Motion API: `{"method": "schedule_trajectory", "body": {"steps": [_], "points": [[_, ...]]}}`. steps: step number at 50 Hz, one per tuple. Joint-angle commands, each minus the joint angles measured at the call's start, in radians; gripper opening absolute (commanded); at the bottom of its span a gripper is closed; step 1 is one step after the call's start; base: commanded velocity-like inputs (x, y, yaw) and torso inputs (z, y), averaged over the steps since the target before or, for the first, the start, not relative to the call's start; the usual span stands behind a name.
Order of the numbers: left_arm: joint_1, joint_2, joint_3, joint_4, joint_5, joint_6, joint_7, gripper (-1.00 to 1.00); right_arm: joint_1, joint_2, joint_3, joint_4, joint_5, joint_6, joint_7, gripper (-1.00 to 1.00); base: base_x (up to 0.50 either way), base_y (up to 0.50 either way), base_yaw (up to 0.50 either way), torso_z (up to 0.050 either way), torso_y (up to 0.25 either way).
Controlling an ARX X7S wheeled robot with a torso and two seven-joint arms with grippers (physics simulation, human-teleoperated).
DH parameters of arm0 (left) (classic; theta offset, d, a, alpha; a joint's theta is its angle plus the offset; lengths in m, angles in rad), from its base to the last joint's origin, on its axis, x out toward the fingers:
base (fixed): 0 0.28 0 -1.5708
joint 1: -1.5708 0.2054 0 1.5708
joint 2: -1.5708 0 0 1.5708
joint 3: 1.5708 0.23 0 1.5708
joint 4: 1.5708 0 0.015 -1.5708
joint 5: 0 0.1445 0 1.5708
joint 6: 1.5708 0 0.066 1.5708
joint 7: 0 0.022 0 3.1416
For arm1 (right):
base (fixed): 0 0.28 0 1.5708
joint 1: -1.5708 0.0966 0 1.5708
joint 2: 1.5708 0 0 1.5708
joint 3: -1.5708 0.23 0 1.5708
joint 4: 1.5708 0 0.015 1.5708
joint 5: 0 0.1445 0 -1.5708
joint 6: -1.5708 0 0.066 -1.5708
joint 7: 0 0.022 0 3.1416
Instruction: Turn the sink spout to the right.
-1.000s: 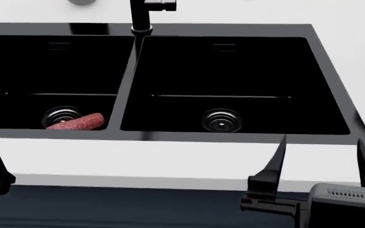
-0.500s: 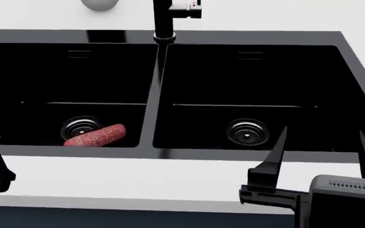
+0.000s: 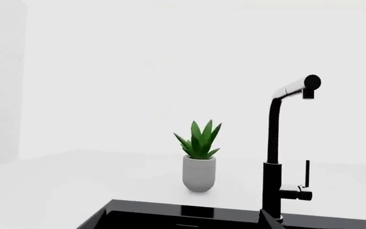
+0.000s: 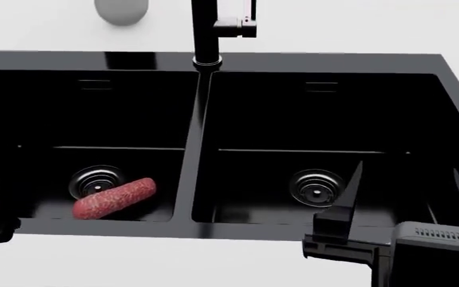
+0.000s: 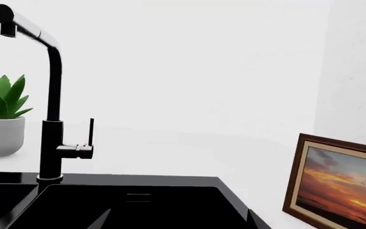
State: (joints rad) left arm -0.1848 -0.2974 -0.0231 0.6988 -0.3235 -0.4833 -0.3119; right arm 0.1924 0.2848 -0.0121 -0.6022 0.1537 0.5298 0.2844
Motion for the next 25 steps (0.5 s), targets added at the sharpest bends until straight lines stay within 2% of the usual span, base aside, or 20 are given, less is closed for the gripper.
{"method": "schedule_trajectory", "body": {"steps": [1,5,13,25], "points": [[-0.001,-0.005,0.001,0.002,-0.006,-0.003,-0.005,1.0,0.006,0.006,0.0,-0.014,0.006,0.017,0.006,1.0,0.21,0.0,0.0,0.0,0.0],[-0.005,0.01,-0.024,0.006,-0.059,-0.011,0.0,1.0,0.005,0.007,-0.002,-0.007,0.006,0.014,0.007,1.0,0.21,0.0,0.0,0.0,0.0],[-0.002,-0.001,-0.008,-0.009,-0.036,-0.001,-0.002,1.0,-0.001,0.008,-0.003,-0.005,0.006,0.014,0.014,1.0,0.21,0.03,0.0,0.0,0.0],[0.0,-0.008,0.01,-0.016,-0.018,0.006,-0.008,1.0,-0.018,0.006,0.007,0.008,0.013,-0.011,0.021,1.0,0.2,0.18,0.0,0.0,0.0]]}}
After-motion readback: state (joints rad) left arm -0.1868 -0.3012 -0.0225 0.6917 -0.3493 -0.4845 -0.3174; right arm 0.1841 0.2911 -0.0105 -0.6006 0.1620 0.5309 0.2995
